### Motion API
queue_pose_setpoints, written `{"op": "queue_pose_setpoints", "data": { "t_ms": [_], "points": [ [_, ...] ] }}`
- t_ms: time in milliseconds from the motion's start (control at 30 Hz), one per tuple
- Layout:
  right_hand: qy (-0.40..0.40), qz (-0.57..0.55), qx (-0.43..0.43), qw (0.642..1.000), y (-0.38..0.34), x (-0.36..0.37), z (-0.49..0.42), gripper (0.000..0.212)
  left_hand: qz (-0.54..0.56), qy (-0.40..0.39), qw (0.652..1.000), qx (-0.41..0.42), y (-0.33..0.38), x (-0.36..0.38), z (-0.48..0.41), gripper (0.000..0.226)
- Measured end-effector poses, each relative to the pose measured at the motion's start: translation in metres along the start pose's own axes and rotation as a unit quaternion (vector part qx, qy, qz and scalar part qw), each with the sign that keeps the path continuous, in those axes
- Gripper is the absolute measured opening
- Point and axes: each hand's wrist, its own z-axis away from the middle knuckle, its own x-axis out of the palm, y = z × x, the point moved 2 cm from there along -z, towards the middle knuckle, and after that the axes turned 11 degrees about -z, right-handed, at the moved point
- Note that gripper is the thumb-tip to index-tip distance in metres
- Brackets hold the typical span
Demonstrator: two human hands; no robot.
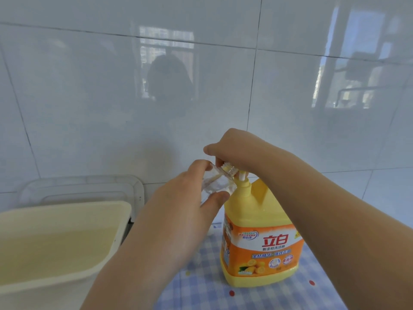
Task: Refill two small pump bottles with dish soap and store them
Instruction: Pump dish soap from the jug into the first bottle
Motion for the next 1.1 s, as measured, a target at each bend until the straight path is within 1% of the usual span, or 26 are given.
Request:
{"op": "queue_pose_setpoints", "data": {
  "t_ms": [267, 467, 633, 900, 1000, 1100],
  "points": [
    [0.012, 0.014, -0.002, 1.000, -0.001, -0.004, 0.000, 0.033, 0.003, 0.013, 1.000, -0.001, 0.005, -0.004, 0.002, 0.040],
    [-0.016, 0.012, 0.023, 1.000, -0.004, -0.001, 0.001, 0.024, 0.020, 0.001, 1.000, 0.001, 0.003, -0.002, 0.002, 0.037],
    [-0.016, 0.023, 0.025, 0.999, -0.004, -0.001, 0.001, 0.029, 0.020, -0.007, 1.000, 0.000, 0.001, 0.000, 0.000, 0.040],
    [-0.008, 0.009, 0.005, 1.000, 0.002, 0.003, 0.001, 0.028, 0.007, -0.019, 1.000, 0.000, 0.000, 0.001, 0.001, 0.038],
    [0.007, 0.002, -0.004, 1.000, 0.008, 0.008, -0.001, 0.037, -0.004, -0.038, 0.999, 0.000, -0.001, 0.000, 0.001, 0.035],
    [0.010, -0.007, -0.010, 1.000, 0.009, 0.009, -0.002, 0.037, -0.013, -0.038, 0.999, -0.001, 0.000, 0.000, 0.002, 0.036]
  ]
}}
